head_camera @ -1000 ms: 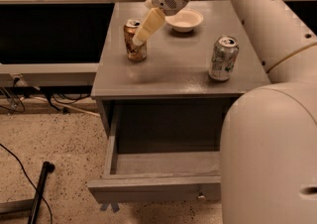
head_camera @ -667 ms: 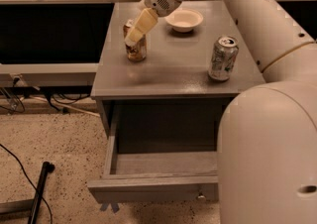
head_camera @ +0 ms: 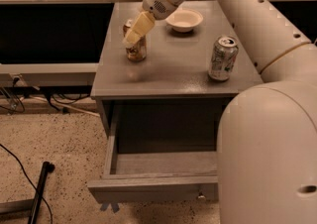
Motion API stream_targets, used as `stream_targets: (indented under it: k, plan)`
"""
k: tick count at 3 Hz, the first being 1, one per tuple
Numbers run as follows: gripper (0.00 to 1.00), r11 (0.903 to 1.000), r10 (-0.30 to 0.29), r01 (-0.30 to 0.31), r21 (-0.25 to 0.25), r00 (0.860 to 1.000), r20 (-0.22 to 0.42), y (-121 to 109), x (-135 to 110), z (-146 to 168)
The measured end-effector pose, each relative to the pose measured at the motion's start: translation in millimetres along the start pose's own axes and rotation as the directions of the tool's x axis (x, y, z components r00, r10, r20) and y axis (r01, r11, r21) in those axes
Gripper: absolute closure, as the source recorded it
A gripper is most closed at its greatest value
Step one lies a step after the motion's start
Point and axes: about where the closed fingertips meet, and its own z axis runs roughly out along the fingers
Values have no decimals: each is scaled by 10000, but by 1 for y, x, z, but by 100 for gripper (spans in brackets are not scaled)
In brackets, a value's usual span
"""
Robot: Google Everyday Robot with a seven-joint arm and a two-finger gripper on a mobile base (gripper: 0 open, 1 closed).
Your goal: Place orange can into top drawer
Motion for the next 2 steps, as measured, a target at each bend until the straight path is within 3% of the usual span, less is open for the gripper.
stream_targets:
  k: [1, 2]
  plan:
    - [0, 9989, 176, -167, 439, 9996, -202, -10, 10, 1]
    - [18, 9987, 227, -216, 470, 9995, -230, -13, 14, 7]
